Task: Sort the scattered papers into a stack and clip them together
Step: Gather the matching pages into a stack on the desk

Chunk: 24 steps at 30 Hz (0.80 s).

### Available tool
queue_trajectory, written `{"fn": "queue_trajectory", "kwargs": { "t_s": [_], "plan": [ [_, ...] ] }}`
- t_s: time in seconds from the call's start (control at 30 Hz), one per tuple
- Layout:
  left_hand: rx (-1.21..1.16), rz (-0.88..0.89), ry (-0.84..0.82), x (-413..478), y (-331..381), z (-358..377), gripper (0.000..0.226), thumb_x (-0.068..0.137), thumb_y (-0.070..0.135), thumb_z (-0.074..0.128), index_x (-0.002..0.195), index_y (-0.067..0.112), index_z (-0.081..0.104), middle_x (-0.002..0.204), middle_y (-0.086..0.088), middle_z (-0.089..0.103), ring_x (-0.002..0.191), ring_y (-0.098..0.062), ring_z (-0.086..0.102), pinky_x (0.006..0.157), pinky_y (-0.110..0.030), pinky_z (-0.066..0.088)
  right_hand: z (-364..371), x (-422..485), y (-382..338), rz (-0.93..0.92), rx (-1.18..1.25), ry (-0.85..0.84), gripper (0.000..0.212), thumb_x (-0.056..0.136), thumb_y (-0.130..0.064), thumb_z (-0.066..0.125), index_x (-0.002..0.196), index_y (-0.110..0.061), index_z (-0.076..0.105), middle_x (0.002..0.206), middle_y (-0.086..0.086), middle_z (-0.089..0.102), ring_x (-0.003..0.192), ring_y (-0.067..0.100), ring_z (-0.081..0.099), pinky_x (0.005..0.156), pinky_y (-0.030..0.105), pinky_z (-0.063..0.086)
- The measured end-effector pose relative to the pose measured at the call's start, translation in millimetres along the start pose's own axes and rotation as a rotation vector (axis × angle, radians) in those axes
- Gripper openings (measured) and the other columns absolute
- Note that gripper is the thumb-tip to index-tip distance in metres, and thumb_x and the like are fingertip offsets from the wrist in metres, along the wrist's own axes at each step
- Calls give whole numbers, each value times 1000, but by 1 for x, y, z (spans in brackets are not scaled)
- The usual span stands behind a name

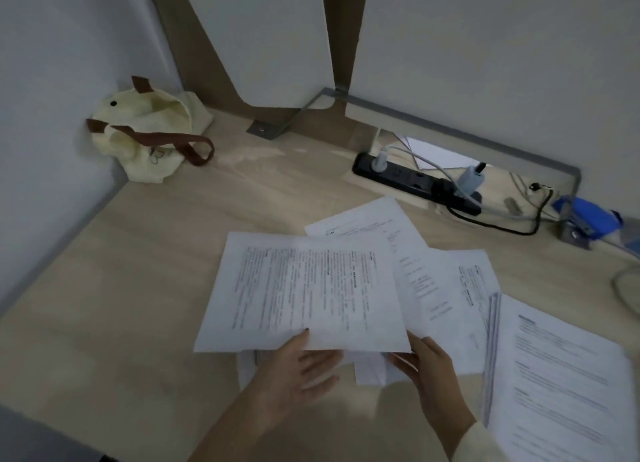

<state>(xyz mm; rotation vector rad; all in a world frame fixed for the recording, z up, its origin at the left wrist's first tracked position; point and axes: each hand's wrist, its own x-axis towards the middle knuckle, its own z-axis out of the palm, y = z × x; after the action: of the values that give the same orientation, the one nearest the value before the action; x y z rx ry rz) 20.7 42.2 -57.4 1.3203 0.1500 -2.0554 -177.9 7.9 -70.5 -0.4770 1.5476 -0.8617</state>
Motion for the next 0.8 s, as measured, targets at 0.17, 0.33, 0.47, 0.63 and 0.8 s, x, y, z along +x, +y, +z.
{"fn": "queue_trajectory", "kwargs": {
  "t_s": [0.17, 0.33, 0.47, 0.63, 0.8],
  "plan": [
    [661, -43, -90, -1, 17, 9, 36, 89, 40, 53, 89, 10, 72, 86, -4, 76, 80, -14, 71, 65, -29, 55, -22, 1, -6, 22, -39, 62, 8, 87, -3, 54, 80, -3, 52, 72, 14, 57, 64, 23, 61, 59, 25, 52],
    [1544, 833, 371, 46, 71, 9, 28, 88, 31, 56, 115, 25, 54, 122, 4, 55, 117, -16, 50, 89, -31, 43, -38, 6, -6, 29, -157, 86, 9, 86, -4, 57, 81, -4, 48, 71, 14, 52, 61, 23, 55, 58, 28, 44],
    [1965, 854, 305, 79, 115, 40, 65, 87, 36, 56, 144, 21, 27, 154, -3, 18, 141, -20, 17, 110, -37, 25, -42, 11, -7, 13, -157, 121, 12, 87, -10, 57, 79, -5, 51, 67, 10, 58, 44, 15, 56, 52, 26, 47],
    [2173, 591, 141, 111, 141, 67, 90, 78, 43, 65, 147, 19, 12, 154, -4, 9, 141, -21, 12, 112, -37, 25, -50, 19, -6, -39, -217, 139, 10, 87, -7, 55, 80, 0, 56, 58, 10, 56, 53, 22, 52, 51, 26, 48],
    [2305, 555, 141, 126, 157, 77, 100, 63, 51, 75, 139, 14, 22, 138, -6, 28, 128, -23, 27, 101, -34, 34, -56, 26, -1, -62, -282, 172, 13, 87, -9, 57, 88, 5, 59, 55, 10, 56, 56, 27, 57, 53, 31, 51]
  ]
}}
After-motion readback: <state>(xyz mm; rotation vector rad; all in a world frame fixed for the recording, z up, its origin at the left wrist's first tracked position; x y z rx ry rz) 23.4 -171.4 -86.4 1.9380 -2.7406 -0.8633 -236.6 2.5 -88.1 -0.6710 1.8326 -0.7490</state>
